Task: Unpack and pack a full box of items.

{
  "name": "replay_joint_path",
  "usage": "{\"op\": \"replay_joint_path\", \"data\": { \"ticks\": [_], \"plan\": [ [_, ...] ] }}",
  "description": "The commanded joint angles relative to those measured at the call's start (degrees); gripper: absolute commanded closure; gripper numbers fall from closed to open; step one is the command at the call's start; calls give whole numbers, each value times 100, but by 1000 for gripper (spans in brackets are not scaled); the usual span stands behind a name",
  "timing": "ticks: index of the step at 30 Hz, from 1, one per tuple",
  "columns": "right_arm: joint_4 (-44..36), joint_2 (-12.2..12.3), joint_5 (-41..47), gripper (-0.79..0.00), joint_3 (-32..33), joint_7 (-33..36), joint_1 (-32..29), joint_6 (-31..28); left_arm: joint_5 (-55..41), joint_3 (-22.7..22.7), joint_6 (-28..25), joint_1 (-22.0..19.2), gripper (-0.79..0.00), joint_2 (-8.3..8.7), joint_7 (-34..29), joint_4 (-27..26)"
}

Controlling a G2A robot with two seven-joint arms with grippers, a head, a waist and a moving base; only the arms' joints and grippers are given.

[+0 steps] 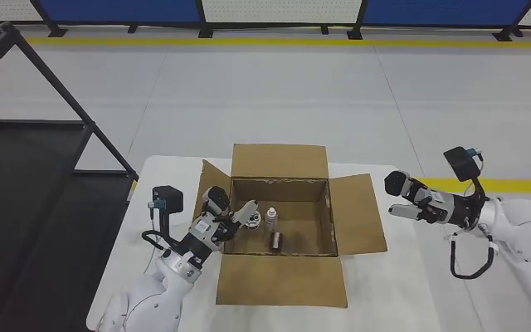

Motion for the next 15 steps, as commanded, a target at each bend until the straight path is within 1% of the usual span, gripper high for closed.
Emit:
{"op": "replay_joint_path", "data": {
  "ticks": [1, 5, 9, 15],
  "plan": [
    [-43, -5, -10, -785, 0, -64, -22, 32, -19, -6, -5, 42, -785, 3, 69, -15],
    [-407, -43, -363, -785, -106, -104, 19, -12, -45, -213, 129, 364, -785, 24, 520, -208],
    [-639, -116, -724, -785, -348, 11, 342, -28, -116, -534, 240, 798, -785, 49, 914, -500],
    [-874, -287, -1384, -785, -849, -36, 848, -217, -264, -1089, 422, 1439, -785, 71, 1560, -967]
  ]
}}
